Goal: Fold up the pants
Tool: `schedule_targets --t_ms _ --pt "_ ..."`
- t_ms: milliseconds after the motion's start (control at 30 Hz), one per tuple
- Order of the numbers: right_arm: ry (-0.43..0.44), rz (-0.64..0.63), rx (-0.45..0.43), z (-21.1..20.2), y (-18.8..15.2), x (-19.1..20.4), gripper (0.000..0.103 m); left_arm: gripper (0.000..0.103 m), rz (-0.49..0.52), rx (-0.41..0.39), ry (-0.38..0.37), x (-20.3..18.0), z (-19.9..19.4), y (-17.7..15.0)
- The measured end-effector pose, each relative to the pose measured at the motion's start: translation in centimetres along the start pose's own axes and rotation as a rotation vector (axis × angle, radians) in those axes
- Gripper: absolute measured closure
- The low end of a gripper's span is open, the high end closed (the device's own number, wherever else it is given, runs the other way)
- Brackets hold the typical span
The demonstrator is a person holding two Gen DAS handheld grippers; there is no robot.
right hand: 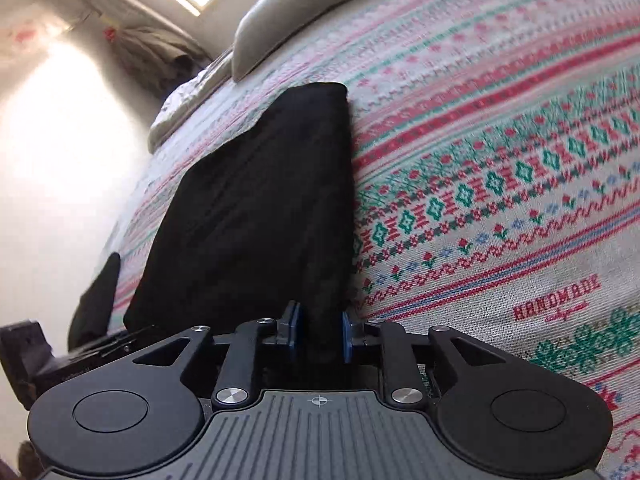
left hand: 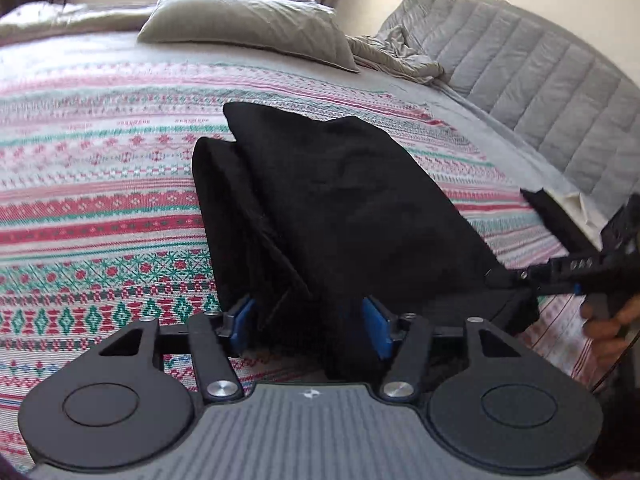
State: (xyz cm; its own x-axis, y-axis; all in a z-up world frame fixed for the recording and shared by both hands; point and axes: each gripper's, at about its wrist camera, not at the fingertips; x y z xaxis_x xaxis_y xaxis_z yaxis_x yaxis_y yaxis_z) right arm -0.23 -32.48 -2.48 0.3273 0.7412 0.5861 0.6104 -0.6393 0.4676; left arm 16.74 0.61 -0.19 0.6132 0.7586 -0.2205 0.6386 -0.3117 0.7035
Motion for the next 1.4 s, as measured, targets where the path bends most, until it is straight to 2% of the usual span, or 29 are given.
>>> schedule_targets --t_ms 133,200,267,333,433,500,567,733,933,1033,1133,1233,1400 --pt "-0.035 -0.092 0.034 -1.0 -0.6 1.4 0.061 0.024 0.125 0.012 0.064 -1.7 -0.8 -0.8" --pt "-0.082 -0.159 0.049 -1.4 -0.9 2.4 0.050 0.021 0.183 0.052 0.066 -2.5 -0.8 -0.9" --pt "-0.150 -0.257 0.065 -2.0 -1.4 3.6 0.032 0.019 0.230 0.090 0.043 -3.1 -1.4 -1.6" --pt "-0.213 -0.342 0.083 -2.7 -2.2 4.5 0.028 0.017 0.273 0.113 0.048 -4.1 -2.0 -2.5" --pt "-0.243 -0.394 0.079 -4.0 -3.3 5.4 0.028 0.014 0.304 0.101 0.073 -5.8 -2.7 -3.4" --pt "-0.250 -0.404 0.040 -5.1 -3.9 6.0 0.025 0.008 0.276 0.069 0.097 -6.9 -3.4 -3.6" --pt "-0.247 -0.404 -0.016 -6.0 -4.3 6.6 0.015 0.006 0.230 0.026 0.126 -7.9 -3.9 -3.5" --pt "-0.254 -0.360 -0.131 -7.7 -5.6 8.0 0.011 0.000 0.079 -0.024 0.215 -10.0 -4.7 -3.2" --pt "-0.292 -0.360 -0.260 -7.8 -7.7 9.0 0.005 0.000 -0.044 -0.064 0.302 -11.4 -5.0 -4.0" --pt "-0.334 -0.366 -0.315 -7.4 -8.6 9.0 0.005 0.000 -0.080 -0.068 0.389 -11.4 -4.5 -4.3" --pt "-0.376 -0.411 -0.339 -6.9 -9.2 9.4 0.004 0.000 -0.094 -0.050 0.475 -11.3 -3.9 -4.8" --pt "-0.408 -0.425 -0.361 -6.3 -9.5 9.7 0.003 0.000 -0.119 -0.032 0.491 -10.9 -3.4 -5.2" --pt "-0.433 -0.449 -0.320 -4.5 -9.7 10.3 0.003 0.000 -0.128 -0.027 0.528 -10.4 -3.1 -5.1"
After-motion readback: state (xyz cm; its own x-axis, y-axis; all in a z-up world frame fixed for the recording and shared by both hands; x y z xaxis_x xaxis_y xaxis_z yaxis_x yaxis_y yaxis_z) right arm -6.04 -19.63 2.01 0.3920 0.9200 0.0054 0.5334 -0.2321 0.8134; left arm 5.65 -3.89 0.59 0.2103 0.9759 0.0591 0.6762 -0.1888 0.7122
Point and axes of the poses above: each gripper's, at about its wrist camera, not at the fingertips, and z roughly the way its jaws point, x to its left, y to its top
